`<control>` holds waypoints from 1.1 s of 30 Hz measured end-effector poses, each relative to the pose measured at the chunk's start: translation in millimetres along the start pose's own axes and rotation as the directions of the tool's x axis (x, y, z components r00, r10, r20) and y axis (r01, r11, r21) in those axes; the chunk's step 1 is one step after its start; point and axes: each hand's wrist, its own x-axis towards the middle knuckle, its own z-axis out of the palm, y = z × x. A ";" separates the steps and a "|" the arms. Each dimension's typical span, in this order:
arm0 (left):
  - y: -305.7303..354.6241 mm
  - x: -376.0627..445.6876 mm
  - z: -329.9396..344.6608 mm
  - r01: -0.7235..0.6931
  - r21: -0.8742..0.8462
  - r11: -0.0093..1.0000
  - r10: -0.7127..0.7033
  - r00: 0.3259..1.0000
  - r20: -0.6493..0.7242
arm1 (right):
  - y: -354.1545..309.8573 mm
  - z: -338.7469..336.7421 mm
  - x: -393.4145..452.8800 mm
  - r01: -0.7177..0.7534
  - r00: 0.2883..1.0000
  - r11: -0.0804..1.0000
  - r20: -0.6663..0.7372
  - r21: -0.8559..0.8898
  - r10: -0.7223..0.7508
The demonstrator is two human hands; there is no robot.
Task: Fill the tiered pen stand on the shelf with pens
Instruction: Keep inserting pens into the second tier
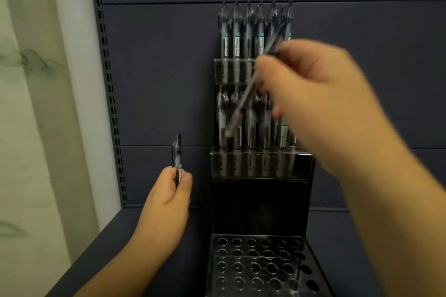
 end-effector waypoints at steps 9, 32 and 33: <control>-3.9 -0.5 5.5 0.082 -0.125 0.989 -0.076 0.996 0.052 | 18.7 -74.9 11.4 -0.057 0.990 0.957 -0.137 -0.286 0.018; -5.4 -1.8 7.8 0.106 -0.131 0.986 -0.092 0.990 0.108 | 32.3 -46.9 13.4 -0.081 0.943 0.812 0.220 -0.578 0.251; -5.7 -2.0 8.0 0.111 -0.129 0.985 -0.097 0.989 0.108 | 33.2 -47.2 13.7 -0.080 0.935 0.803 0.236 -0.590 0.267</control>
